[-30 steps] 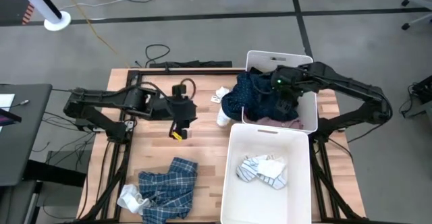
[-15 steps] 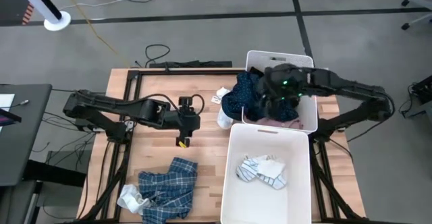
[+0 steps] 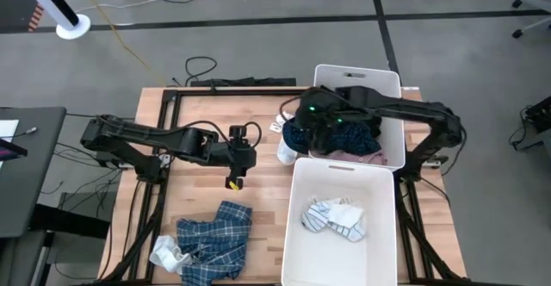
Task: Sort clothes
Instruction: Put the top blue patterned polo into the top laundry bin
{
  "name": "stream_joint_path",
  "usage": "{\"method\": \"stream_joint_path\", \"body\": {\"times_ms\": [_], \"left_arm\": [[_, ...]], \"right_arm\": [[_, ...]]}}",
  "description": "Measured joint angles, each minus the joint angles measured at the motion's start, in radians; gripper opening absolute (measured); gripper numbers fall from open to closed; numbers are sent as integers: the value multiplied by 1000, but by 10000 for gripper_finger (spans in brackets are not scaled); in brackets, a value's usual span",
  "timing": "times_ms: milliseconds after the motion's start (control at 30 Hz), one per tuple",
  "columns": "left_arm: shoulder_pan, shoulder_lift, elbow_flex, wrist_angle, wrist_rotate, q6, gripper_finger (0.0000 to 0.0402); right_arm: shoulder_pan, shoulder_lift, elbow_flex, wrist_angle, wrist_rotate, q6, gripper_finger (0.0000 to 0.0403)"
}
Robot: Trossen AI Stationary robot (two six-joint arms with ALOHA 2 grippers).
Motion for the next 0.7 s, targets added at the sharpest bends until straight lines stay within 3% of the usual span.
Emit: {"method": "stream_joint_path", "body": {"times_ms": [167,267,367,500,700], "left_arm": [[0,0,0,6,0,1,188],[0,0,0,7,0,2,188],[0,0,0,6,0,4,188],[0,0,0,6,0,4,188],[0,0,0,5,0,9,188]], "right_arm": [[-31,91,53,-97,50,11,273],[-29,125,76,-129,84,22,253],[-20,135,86,-134,101,30,181],[-5,115,101,-129,109,16,31],[46,-14,102,-51,256,11,9]]}}
